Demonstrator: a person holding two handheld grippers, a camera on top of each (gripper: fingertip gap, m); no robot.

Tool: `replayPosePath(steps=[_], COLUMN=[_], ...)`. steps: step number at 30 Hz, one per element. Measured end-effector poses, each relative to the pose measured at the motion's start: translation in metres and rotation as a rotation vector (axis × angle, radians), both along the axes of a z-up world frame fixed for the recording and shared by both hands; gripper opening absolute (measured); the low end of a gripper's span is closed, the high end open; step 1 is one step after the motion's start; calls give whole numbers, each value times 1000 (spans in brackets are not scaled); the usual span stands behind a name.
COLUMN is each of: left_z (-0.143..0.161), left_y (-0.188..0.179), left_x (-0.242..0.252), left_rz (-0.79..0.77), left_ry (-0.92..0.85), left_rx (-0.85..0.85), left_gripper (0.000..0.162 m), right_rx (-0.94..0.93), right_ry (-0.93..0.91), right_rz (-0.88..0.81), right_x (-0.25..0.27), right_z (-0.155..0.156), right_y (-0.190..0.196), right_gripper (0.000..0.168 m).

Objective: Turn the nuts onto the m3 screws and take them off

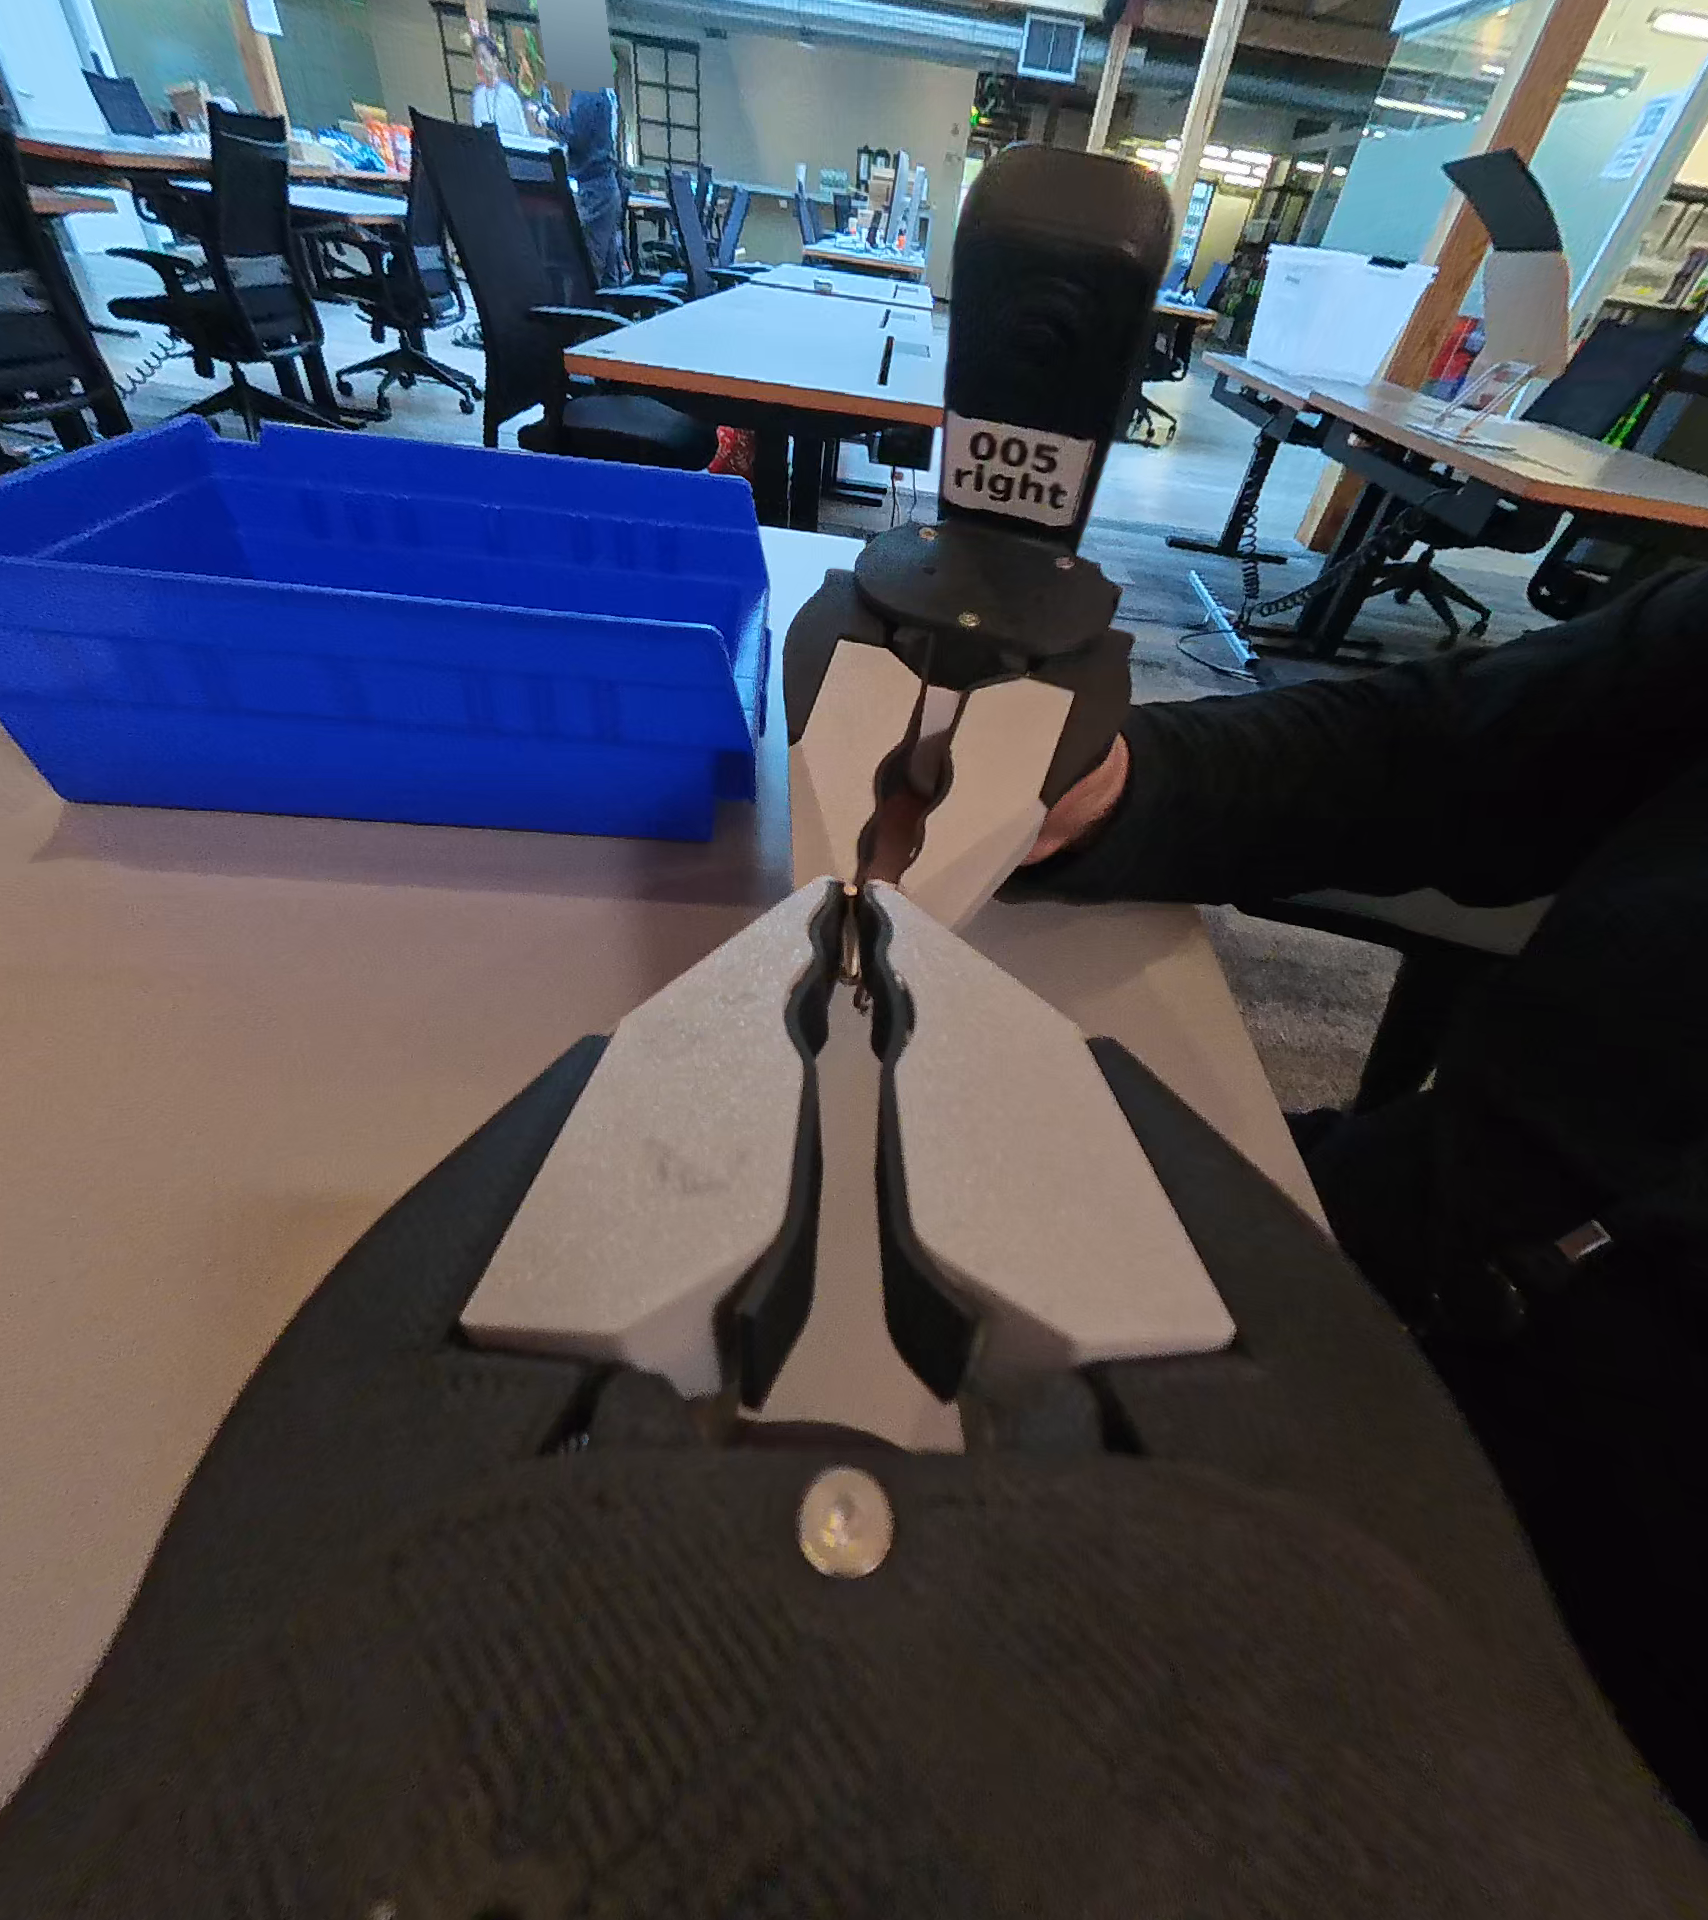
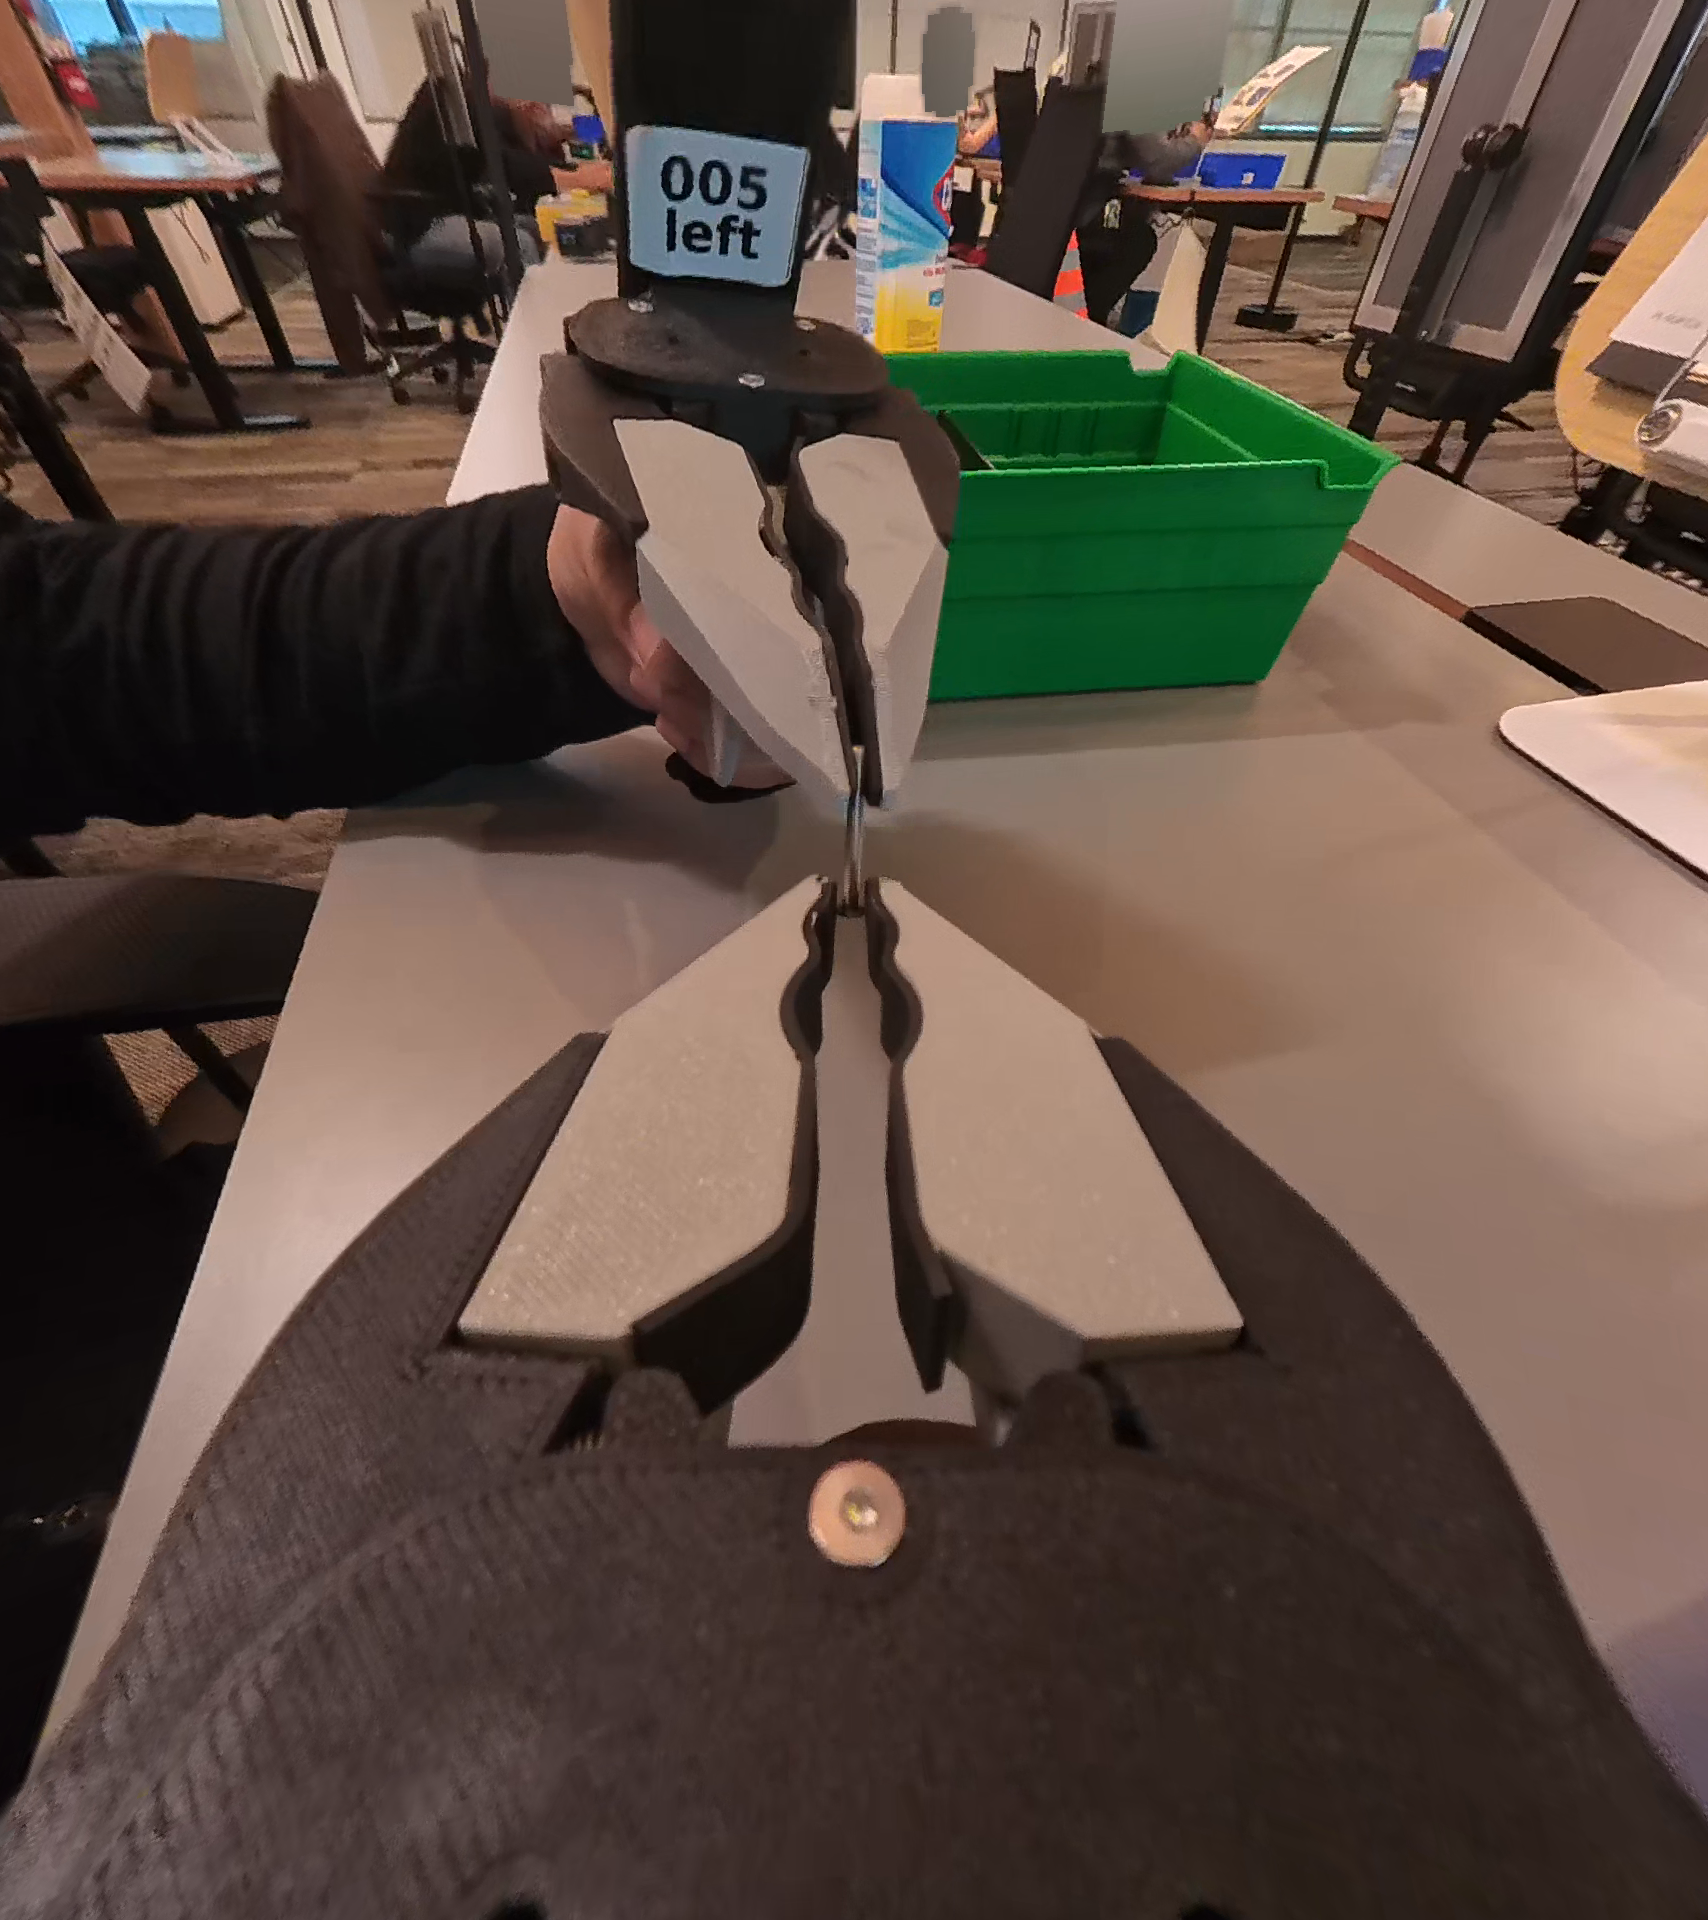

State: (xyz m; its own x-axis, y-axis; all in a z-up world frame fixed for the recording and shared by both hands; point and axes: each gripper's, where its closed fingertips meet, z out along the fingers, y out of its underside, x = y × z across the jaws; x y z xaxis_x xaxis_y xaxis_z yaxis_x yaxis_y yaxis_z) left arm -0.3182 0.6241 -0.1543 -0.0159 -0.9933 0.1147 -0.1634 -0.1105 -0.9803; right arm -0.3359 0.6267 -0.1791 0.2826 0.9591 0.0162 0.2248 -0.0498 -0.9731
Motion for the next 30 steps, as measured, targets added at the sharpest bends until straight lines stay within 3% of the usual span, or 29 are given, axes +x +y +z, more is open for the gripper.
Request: replayPosePath(steps=[18,30], left_z=[-13,-19], left_y=[5,4], left_x=[3,-2], left_rz=[23,20], left_ry=[55,78], left_rx=[-94,-89], left_gripper=[1,1], right_rx=[-495,-320], right_ry=[184,59], right_rz=[150,84], right_x=[-2,-4], right_z=[-7,-15], right_y=[-2,-1], right_gripper=[0,0])
